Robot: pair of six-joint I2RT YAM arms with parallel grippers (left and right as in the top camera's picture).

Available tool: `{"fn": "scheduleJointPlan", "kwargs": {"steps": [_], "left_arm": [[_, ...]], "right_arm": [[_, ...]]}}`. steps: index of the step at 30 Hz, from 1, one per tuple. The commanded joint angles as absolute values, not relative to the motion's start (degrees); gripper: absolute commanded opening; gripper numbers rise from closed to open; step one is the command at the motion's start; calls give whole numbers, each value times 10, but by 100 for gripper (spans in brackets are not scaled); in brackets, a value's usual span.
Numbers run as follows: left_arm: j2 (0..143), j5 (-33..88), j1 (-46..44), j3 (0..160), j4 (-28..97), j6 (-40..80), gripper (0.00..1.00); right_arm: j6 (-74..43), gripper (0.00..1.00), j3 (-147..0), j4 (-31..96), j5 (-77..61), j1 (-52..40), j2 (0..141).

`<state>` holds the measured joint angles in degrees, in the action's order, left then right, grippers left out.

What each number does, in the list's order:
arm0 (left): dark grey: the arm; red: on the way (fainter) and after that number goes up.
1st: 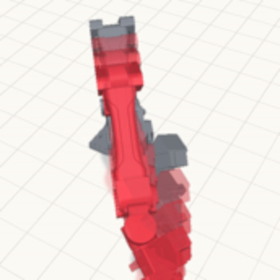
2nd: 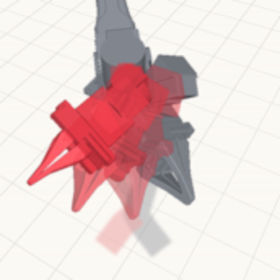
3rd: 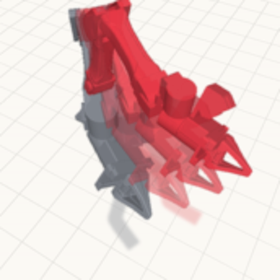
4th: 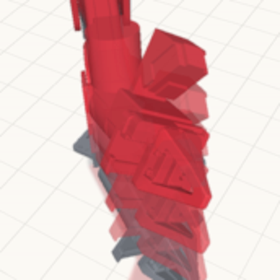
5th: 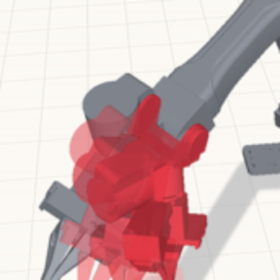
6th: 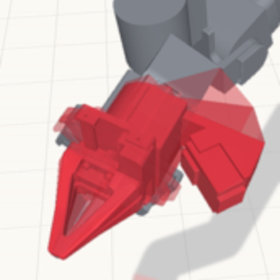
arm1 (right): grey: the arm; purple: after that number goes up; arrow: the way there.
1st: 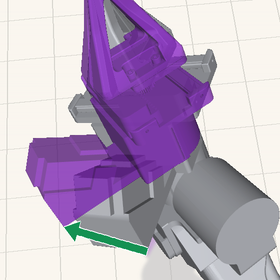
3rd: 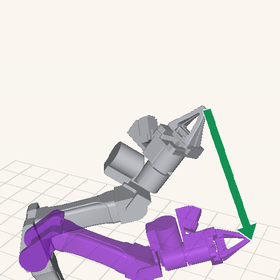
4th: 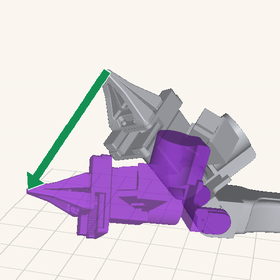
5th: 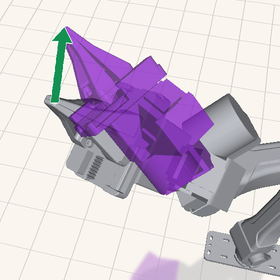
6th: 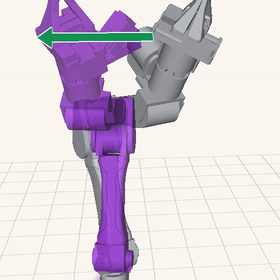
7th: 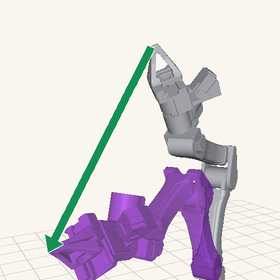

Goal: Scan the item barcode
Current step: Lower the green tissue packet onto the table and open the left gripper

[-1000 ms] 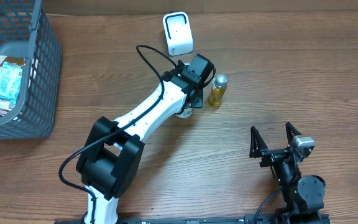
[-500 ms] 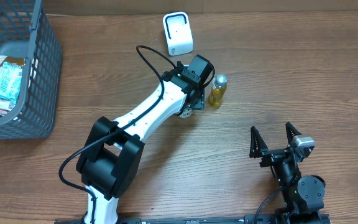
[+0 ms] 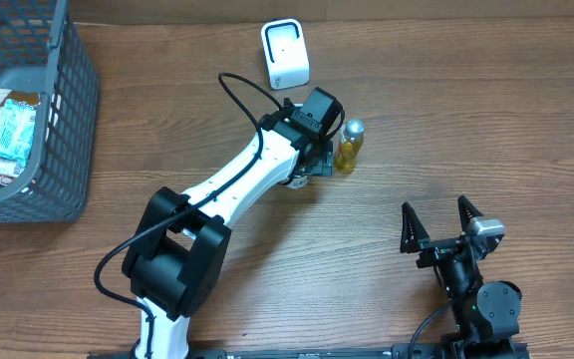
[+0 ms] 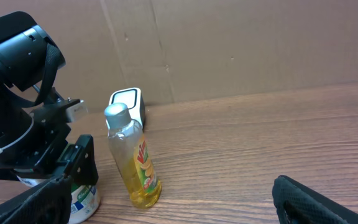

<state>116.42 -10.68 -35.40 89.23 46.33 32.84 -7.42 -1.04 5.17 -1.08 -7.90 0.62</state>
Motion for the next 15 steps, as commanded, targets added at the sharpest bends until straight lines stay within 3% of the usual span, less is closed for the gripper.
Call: {"fn": "scheduleJointPlan", "kwargs": {"steps": [1, 11, 15], "left_arm": [[1152, -103, -338, 924, 466, 321, 100], [1093, -93, -314, 983, 469, 263, 100], [1037, -134, -284, 996, 467, 208, 95]], "right_arm": [[-70, 100, -4, 48, -7, -77, 2], [-70, 100, -4, 48, -7, -77, 2], [-70, 100, -4, 48, -7, -77, 2]]}}
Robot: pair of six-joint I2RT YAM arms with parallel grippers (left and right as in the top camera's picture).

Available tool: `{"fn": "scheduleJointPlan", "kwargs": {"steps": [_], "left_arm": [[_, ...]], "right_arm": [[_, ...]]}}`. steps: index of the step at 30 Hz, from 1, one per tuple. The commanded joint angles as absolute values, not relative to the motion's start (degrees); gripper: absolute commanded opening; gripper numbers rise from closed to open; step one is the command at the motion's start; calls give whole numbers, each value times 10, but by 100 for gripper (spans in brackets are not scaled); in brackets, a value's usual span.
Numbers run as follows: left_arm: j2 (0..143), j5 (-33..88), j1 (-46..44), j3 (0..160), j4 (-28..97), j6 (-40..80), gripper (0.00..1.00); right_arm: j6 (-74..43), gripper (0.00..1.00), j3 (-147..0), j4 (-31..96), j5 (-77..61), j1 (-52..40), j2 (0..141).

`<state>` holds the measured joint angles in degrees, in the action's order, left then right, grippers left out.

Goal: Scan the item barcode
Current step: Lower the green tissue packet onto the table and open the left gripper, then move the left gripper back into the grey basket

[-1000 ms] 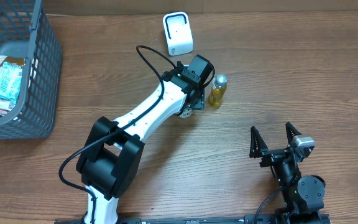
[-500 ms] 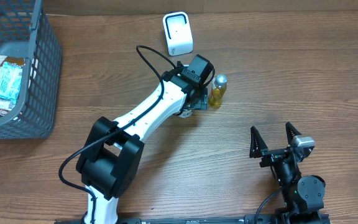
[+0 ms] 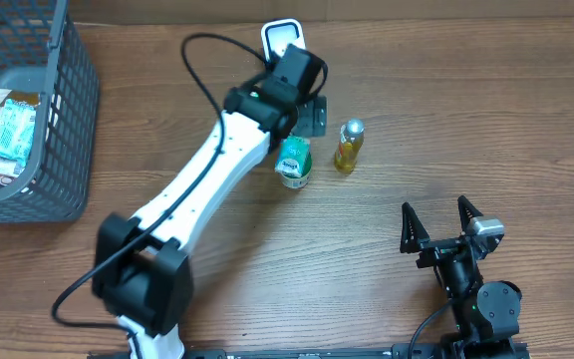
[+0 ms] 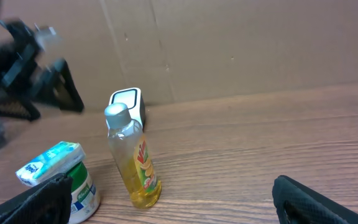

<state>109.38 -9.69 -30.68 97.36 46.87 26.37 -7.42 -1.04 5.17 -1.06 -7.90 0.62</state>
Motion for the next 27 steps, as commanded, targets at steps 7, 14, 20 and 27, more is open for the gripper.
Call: {"fn": "scheduleJointPlan", "kwargs": {"steps": [7, 14, 20, 27], "left_arm": [[947, -187, -227, 997, 446, 84, 99], [850, -216, -115, 1002, 386, -34, 100], [828, -213, 33, 1002, 370, -79, 100], [900, -213, 168, 1002, 411, -80, 99]], "right_arm": [[-70, 100, -4, 48, -7, -77, 2], [-70, 100, -4, 48, -7, -77, 2], [-70, 100, -4, 48, -7, -77, 2], [-70, 100, -4, 48, -7, -77, 2]]}}
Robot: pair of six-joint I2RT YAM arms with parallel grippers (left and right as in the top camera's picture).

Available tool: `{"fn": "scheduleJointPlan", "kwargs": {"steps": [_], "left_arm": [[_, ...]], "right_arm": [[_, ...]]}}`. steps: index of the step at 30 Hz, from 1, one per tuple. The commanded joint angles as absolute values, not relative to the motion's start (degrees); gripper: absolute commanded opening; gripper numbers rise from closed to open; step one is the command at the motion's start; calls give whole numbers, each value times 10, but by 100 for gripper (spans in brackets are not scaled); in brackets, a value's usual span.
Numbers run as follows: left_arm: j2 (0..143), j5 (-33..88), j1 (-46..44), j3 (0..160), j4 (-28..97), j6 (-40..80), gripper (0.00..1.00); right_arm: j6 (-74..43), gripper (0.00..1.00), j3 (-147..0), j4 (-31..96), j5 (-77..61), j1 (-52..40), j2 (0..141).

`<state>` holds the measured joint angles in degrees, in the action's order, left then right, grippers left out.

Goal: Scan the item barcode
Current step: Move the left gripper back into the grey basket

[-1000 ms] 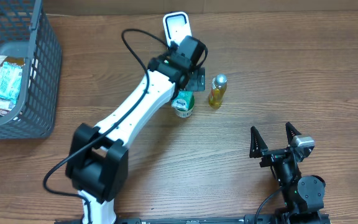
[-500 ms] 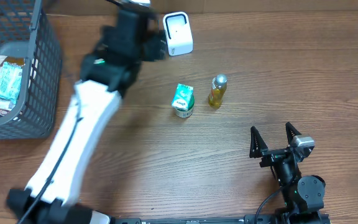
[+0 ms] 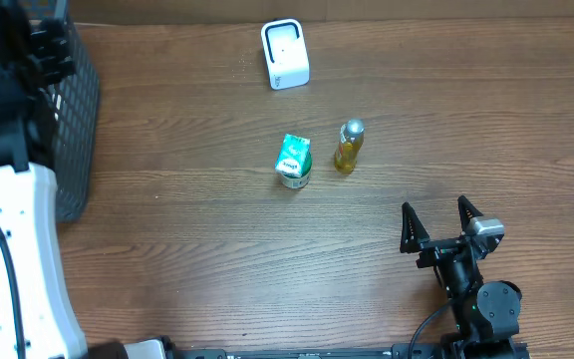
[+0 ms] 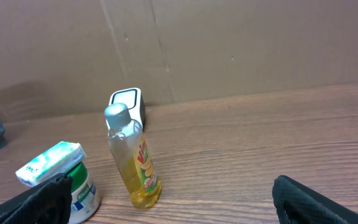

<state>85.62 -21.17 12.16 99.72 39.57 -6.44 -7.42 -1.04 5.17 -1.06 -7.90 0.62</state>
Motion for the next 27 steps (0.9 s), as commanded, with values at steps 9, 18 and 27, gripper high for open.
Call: {"fn": "scheduleJointPlan", "kwargs": {"steps": [9, 18, 27], "left_arm": [[1004, -126, 302, 1002, 409, -134, 100], [1128, 42, 379, 1002, 386, -231, 100], [1214, 45, 367, 1002, 379, -333, 99]], "right_arm": [[-70, 100, -4, 48, -7, -77, 2], [-70, 100, -4, 48, -7, -77, 2], [-70, 100, -4, 48, -7, -77, 2]]}}
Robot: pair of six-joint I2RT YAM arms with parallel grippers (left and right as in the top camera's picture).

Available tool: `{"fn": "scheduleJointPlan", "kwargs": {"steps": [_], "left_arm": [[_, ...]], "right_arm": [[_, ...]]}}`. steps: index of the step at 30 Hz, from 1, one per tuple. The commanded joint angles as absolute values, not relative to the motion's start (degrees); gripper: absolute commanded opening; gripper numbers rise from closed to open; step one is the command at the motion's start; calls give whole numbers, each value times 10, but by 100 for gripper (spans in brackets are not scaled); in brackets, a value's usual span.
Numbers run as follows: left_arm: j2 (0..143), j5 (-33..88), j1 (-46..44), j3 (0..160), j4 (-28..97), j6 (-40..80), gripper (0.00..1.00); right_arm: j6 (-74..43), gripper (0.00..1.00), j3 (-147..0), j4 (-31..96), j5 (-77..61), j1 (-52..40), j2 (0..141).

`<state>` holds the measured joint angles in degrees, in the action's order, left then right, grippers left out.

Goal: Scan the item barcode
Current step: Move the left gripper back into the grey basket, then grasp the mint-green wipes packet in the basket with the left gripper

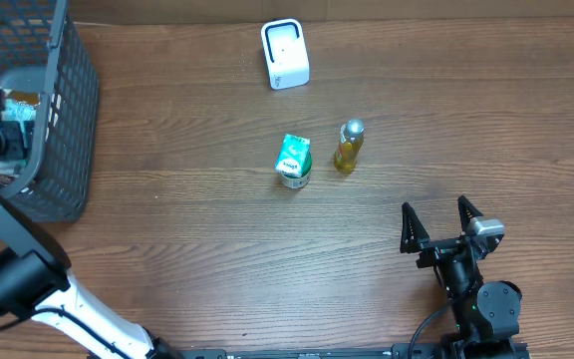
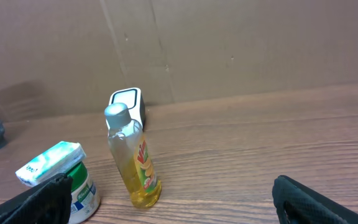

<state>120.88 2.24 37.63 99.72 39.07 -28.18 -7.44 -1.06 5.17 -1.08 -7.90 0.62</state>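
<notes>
A white barcode scanner (image 1: 285, 54) stands at the back of the table, also seen in the right wrist view (image 2: 127, 102). In the middle stand a green-lidded tub (image 1: 293, 161) (image 2: 58, 180) and a yellow bottle (image 1: 348, 146) (image 2: 133, 158), side by side and apart. My left gripper reaches into the grey basket (image 1: 68, 120) at the far left; its jaws are hard to make out. My right gripper (image 1: 436, 224) (image 2: 173, 208) rests open at the front right, holding nothing.
The basket holds several wrapped packets (image 1: 13, 125). A brown cardboard wall (image 2: 229, 43) runs behind the scanner. The left arm's white link and dark base (image 1: 8, 274) occupy the left edge of the table.
My left arm's end was up by the basket's far left corner; now it is lower, inside the basket over the packets. The tub, bottle, scanner and right gripper have not moved.
My left gripper was around the green tub beside the bottle. Then it was up near the scanner, with the tub left standing. Then the arm was at the far left by the basket, and now its gripper is inside the basket.
</notes>
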Motion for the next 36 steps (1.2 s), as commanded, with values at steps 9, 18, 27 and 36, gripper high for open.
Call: {"fn": "scheduleJointPlan", "kwargs": {"steps": [9, 18, 27, 36], "left_arm": [[1219, -8, 350, 999, 338, -347, 100], [1273, -56, 350, 998, 314, -346, 100], [1307, -49, 352, 998, 300, -341, 100], [1335, -49, 360, 997, 325, -340, 31]], "right_arm": [[-70, 100, -4, 48, -7, -77, 2], [-70, 100, -4, 48, -7, -77, 2], [-70, 100, -4, 48, -7, -77, 2], [-70, 100, -4, 48, -7, -77, 2]]}}
